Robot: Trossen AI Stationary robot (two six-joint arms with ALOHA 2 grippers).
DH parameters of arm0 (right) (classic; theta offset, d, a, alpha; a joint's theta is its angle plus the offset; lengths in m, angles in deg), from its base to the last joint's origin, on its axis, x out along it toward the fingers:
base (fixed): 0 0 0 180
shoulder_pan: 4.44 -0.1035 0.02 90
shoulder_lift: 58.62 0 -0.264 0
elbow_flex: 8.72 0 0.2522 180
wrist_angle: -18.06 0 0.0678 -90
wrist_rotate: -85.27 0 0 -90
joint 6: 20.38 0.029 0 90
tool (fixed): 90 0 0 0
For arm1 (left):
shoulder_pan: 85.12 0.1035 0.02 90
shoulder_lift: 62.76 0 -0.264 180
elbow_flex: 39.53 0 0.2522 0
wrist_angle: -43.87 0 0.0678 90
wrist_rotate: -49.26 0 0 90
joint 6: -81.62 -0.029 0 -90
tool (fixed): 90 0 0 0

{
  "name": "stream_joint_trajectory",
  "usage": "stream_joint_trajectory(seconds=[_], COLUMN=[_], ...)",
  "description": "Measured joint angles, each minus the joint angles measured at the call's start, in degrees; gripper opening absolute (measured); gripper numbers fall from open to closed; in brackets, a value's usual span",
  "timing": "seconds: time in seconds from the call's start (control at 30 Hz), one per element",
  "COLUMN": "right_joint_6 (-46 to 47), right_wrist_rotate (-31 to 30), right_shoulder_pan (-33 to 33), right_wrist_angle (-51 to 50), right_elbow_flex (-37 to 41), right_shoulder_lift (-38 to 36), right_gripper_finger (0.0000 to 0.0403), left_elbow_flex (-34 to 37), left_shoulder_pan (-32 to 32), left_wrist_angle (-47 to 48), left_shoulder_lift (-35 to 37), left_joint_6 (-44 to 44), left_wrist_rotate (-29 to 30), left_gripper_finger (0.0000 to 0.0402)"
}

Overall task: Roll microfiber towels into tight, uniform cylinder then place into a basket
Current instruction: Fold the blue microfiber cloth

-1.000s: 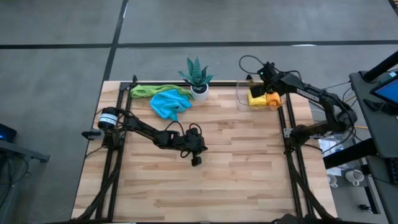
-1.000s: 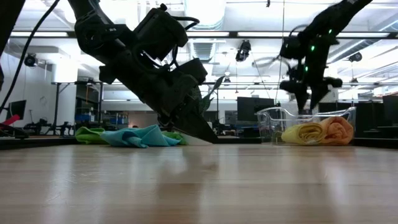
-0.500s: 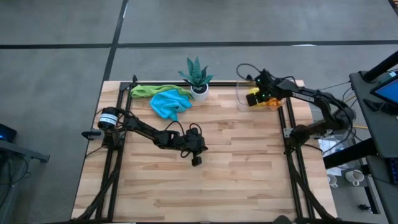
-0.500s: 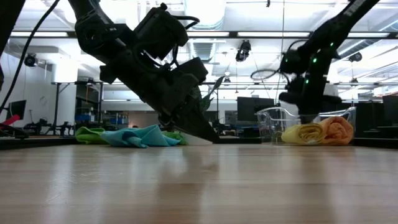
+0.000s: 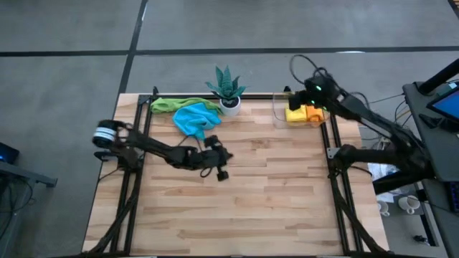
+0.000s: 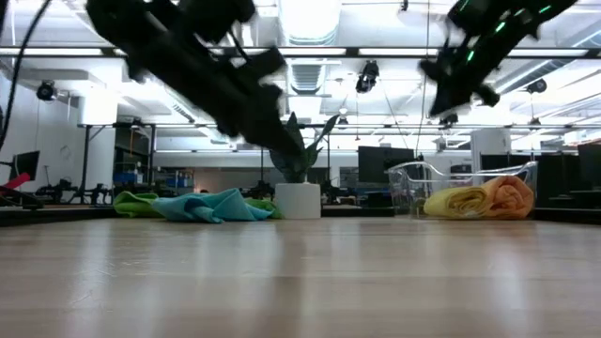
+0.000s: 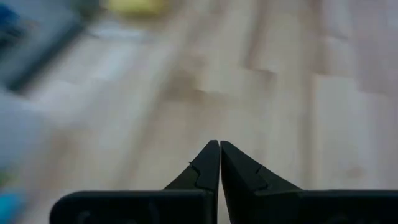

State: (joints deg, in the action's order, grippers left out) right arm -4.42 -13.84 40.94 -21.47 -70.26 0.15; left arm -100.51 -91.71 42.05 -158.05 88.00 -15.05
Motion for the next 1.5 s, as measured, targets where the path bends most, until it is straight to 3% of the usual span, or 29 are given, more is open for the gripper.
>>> stream_joint_trajectory(seconds=[0.17, 0.23, 0.37, 0.5, 0.6, 0.73, 0.83, 0.9, 1.07, 1.2, 1.5], right_joint_6=[-0.2, -0.1, -0.1, -2.3, -6.7, -11.6, -14.3, -15.5, -16.3, -16.9, -20.9], right_wrist_rotate=[0.5, 0.5, 0.5, -2.1, -11.0, -28.0, -37.6, -40.9, -42.6, -42.7, -47.5], right_shoulder_pan=[-12.8, -19.1, -31.5, -42.8, -51.0, -61.0, -66.3, -68.4, -69.4, -69.4, -69.4], right_wrist_angle=[11.7, 16.9, 26.6, 36.6, 41.2, 42.7, 42.7, 42.6, 42.5, 42.3, 42.2], right_elbow_flex=[10.0, 15.1, 24.6, 30.8, 32.5, 31.5, 28.2, 25.4, 18.5, 14.4, 10.1], right_shoulder_lift=[-16.9, -22.6, -30.1, -31.1, -27.4, -19.6, -12.3, -8.0, 1.4, 7.5, 15.2], right_gripper_finger=[0.0009, 0.0009, 0.0009, 0.0009, 0.0009, 0.0009, 0.0009, 0.0009, 0.0009, 0.0009, 0.0009], left_elbow_flex=[6.8, 9.9, 13.0, 11.0, 8.9, 7.8, 6.6, 5.6, 4.8, 5.1, 0.2], left_shoulder_pan=[-1.4, -0.8, 2.9, 10.7, 14.7, 14.7, 13.2, 12.1, 11.1, 11.4, 16.1], left_wrist_angle=[-2.0, -2.7, 0.6, 17.8, 28.3, 29.2, 31.5, 35.5, 43.9, 46.9, 46.3], left_shoulder_lift=[13.0, 17.8, 25.6, 29.1, 29.0, 28.8, 28.8, 28.7, 24.0, 17.0, 3.9], left_joint_6=[-4.3, -7.0, -10.9, -1.9, 1.8, 2.3, 3.4, 5.5, 14.0, 17.2, 17.4], left_wrist_rotate=[16.8, 20.8, 19.0, 6.7, 3.3, 2.8, 0.9, 0.9, 2.3, 9.3, 13.7], left_gripper_finger=[0.0000, 0.0000, 0.0000, 0.0000, 0.0000, 0.0006, 0.0035, 0.0064, 0.0149, 0.0197, 0.0217])
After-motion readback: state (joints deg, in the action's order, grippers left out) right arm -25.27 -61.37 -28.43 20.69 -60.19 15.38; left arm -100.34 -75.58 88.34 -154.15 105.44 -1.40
